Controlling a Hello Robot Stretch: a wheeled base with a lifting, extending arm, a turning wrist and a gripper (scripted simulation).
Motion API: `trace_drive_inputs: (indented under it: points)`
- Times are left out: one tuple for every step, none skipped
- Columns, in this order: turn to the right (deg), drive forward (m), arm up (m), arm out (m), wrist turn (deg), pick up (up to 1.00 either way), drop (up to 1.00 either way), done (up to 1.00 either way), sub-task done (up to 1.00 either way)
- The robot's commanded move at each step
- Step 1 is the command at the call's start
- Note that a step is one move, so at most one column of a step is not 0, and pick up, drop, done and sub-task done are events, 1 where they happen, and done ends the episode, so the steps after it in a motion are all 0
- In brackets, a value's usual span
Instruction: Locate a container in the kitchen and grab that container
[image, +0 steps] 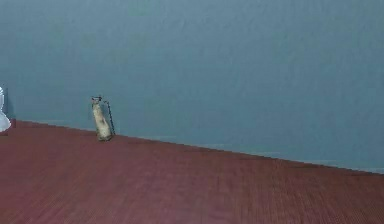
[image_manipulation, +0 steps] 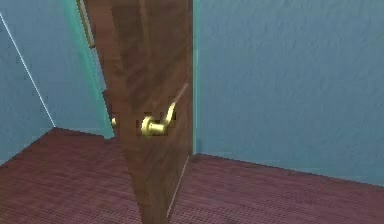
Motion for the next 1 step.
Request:
trace_drive_inputs:
  points:
    - [12.0,0.00,0.00,0.00,0.0,0.00,0.00,0.00,0.00]
